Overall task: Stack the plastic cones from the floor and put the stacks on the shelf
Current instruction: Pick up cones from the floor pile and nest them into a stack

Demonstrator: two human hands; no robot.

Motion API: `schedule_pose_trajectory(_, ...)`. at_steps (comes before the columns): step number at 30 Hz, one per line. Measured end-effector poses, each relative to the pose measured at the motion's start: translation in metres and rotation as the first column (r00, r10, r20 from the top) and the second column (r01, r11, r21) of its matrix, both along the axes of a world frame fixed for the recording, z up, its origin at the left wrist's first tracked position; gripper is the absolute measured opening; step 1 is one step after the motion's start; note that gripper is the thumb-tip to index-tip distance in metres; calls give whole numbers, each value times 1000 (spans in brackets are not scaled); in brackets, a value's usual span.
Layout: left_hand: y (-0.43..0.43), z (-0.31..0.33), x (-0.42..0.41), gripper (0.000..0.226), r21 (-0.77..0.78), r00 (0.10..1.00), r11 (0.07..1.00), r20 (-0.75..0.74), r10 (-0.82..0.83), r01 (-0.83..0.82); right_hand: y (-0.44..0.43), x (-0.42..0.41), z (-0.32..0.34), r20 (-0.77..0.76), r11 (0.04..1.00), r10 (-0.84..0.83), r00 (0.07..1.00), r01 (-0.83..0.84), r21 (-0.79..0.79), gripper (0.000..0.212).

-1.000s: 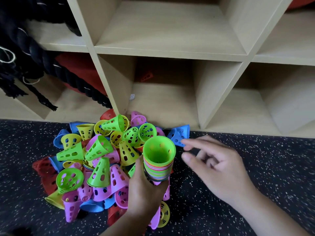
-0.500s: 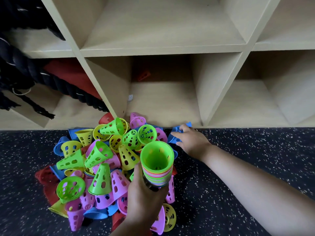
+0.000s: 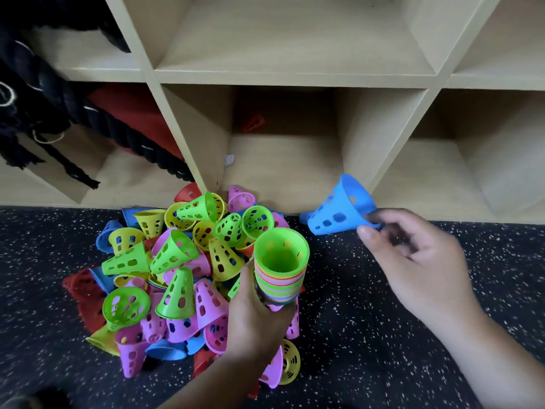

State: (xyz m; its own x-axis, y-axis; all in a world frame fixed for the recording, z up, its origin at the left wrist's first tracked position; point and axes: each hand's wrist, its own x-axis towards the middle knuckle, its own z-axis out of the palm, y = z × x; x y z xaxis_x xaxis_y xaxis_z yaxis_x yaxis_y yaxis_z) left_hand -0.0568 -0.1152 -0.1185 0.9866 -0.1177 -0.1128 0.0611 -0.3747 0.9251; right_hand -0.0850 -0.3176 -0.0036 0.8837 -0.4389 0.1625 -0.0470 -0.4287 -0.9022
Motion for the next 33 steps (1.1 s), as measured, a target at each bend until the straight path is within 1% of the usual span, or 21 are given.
schedule_pose_trajectory(2, -3, 3, -1, 65, 12, 1000, 1000, 22, -14, 14, 10, -7, 21, 80, 998, 69, 994, -69, 4, 14)
schedule_pose_trajectory(3, -4, 4, -2, 65, 16, 999, 1000, 30, -20, 19, 14, -8, 23, 96, 993, 119, 988, -117, -29, 15)
schedule_pose_trajectory(5, -6, 6, -2, 66, 10, 999, 1000, 31, -22, 21, 20, -5, 19, 87, 965, 220, 972, -204, -165, 20)
schedule_pose_trajectory(7, -8, 8, -1, 69, 1, 999, 1000, 32, -23, 23, 17, -4, 7, 69, 921, 300, 951, -270, -282, 43)
schedule_pose_trajectory(8, -8, 8, -1, 71, -3, 999, 1000, 32, -27, 27, 13, -4, -1, 83, 912, 322, 943, -286, -293, 52)
schedule_pose_trajectory(9, -8, 9, 0, 73, -9, 999, 1000, 29, -28, 28, 8, -4, -9, 108, 919, 320, 941, -281, -275, 53)
schedule_pose_trajectory(10, -8, 9, 0, 73, -16, 999, 1000, 26, -23, 24, 3, -2, -17, 142, 941, 276, 950, -237, -242, 46)
schedule_pose_trajectory(11, -7, 9, 1, 71, -21, 1000, 1000, 23, -16, 17, -2, 2, -27, 155, 973, 183, 971, -155, -172, 34)
schedule_pose_trajectory(12, -7, 9, 2, 69, -22, 1000, 1000, 19, -10, 11, -6, 9, -40, 112, 996, 63, 992, -55, -74, 24)
schedule_pose_trajectory(13, -6, 9, 3, 67, -21, 1000, 1000, 15, -7, 7, -9, 19, -53, 6, 999, -33, 999, 33, 16, 17)
schedule_pose_trajectory(14, -6, 9, 4, 66, -21, 1000, 1000, 12, -4, 5, -13, 31, -70, -124, 995, -82, 989, 90, 53, 14)
schedule_pose_trajectory(15, -6, 8, 4, 65, -20, 1000, 1000, 11, -3, 3, -17, 43, -87, -241, 993, -98, 966, 110, 36, 13)
schedule_pose_trajectory(16, -6, 8, 5, 65, -19, 1000, 1000, 11, -2, 2, -21, 55, -105, -349, 995, -88, 933, 100, 16, 16)
schedule_pose_trajectory(17, -6, 7, 5, 65, -17, 1000, 1000, 11, -2, 3, -25, 67, -122, -438, 995, -70, 896, 92, 28, 26)
schedule_pose_trajectory(19, -5, 8, 5, 66, -12, 1000, 1000, 18, -10, 11, -29, 85, -149, -548, 992, -23, 836, 85, 89, 44)
schedule_pose_trajectory(20, -5, 7, 5, 67, -9, 1000, 1000, 24, -14, 15, -29, 93, -157, -566, 993, -8, 825, 72, 91, 47)
schedule_pose_trajectory(22, -5, 6, 6, 70, -3, 999, 1000, 33, -15, 15, -27, 105, -165, -557, 990, 0, 831, 78, 116, 45)
schedule_pose_trajectory(25, -4, 6, 8, 71, 10, 999, 1000, 43, -13, 12, -19, 118, -164, -559, 922, -4, 829, 219, 319, 43)
schedule_pose_trajectory(27, -3, 6, 9, 70, -1, 999, 1000, 41, -12, 12, -14, 123, -164, -557, 880, -17, 831, 276, 385, 39)
schedule_pose_trajectory(30, -1, 8, 9, 69, -12, 999, 1000, 34, -12, 12, -8, 121, -159, -515, 868, -92, 852, 322, 377, 26)
schedule_pose_trajectory(33, 1, 9, 10, 70, -19, 999, 1000, 23, -23, 24, -7, 106, -135, -388, 900, -167, 907, 301, 317, 18)
